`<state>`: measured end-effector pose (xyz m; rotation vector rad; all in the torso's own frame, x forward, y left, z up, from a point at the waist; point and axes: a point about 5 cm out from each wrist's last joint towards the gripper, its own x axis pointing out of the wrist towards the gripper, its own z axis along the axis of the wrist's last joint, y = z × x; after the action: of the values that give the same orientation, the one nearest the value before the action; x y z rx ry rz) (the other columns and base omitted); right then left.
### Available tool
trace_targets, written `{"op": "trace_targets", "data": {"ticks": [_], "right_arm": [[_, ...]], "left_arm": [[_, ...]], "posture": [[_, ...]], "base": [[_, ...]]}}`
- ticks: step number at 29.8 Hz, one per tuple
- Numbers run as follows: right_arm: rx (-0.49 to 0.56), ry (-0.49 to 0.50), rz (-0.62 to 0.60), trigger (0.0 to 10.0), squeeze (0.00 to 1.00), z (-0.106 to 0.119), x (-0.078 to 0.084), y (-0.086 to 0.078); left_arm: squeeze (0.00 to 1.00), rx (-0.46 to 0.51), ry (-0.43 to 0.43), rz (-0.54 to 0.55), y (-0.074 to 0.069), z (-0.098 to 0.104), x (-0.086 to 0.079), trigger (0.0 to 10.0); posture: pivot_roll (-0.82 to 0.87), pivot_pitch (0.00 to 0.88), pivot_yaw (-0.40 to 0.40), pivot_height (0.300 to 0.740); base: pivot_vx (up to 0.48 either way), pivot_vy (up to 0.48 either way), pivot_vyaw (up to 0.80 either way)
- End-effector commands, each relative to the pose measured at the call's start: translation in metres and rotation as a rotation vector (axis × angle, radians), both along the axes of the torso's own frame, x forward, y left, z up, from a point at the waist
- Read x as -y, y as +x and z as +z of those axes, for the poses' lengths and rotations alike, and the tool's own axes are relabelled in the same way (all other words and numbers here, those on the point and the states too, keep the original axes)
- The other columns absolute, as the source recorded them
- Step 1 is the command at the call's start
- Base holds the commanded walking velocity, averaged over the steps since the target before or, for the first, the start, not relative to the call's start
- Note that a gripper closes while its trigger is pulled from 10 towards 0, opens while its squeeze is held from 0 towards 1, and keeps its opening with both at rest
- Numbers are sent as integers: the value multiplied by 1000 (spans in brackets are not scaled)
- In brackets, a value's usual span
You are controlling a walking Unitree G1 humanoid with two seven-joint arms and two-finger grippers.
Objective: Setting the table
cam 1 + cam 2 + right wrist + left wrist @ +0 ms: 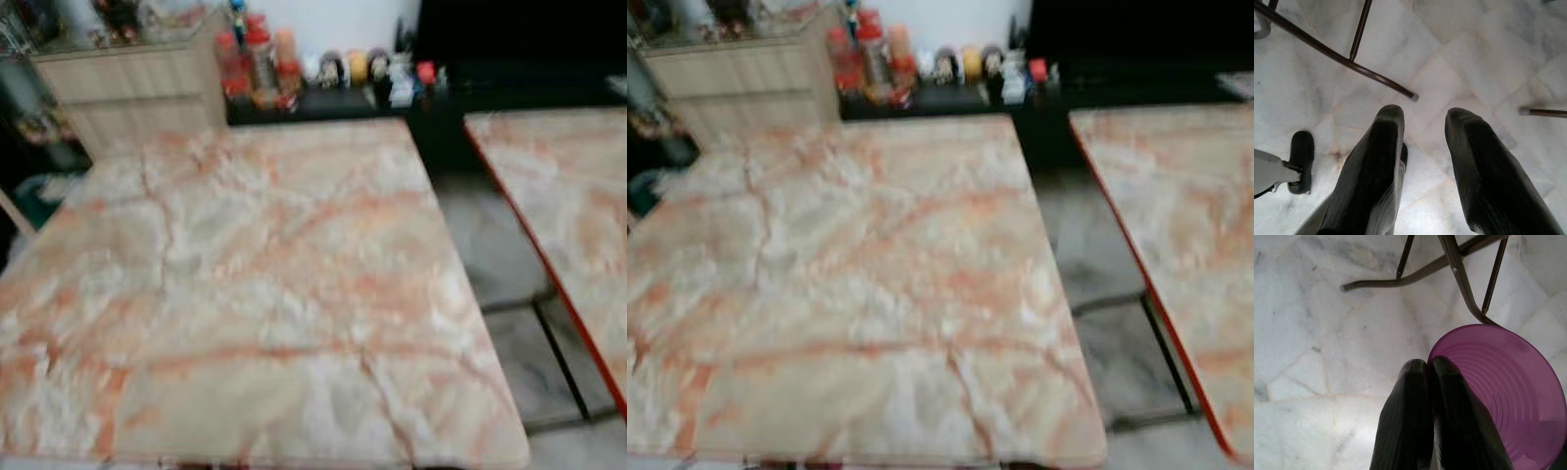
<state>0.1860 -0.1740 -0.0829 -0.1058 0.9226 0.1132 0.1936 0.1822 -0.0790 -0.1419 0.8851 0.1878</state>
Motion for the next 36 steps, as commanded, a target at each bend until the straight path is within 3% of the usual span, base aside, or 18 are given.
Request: {"op": "trace_targets", "data": {"ticks": [1,9,20,36], "right_arm": [[-11,34,1,10000,0,-2,-11,-3],[-9,35,6,10000,0,-2,-12,-2],[-11,36,6,10000,0,-2,-12,-2],[-9,35,4,10000,0,-2,-12,-2]], "left_arm": [[0,-23,31,6,-6,-2,-13,10000],[0,-18,34,3,-4,-1,-13,10000],[0,-5,43,-28,-1,1,-11,10000],[0,-7,50,-41,0,1,-10,10000]], "posture": [[-168,0,60,740],[-167,0,57,740],[-167,0,57,740],[-167,0,57,740]], "base": [[-465,0,0],[-434,0,0],[0,0,0],[0,-441,0]]}}
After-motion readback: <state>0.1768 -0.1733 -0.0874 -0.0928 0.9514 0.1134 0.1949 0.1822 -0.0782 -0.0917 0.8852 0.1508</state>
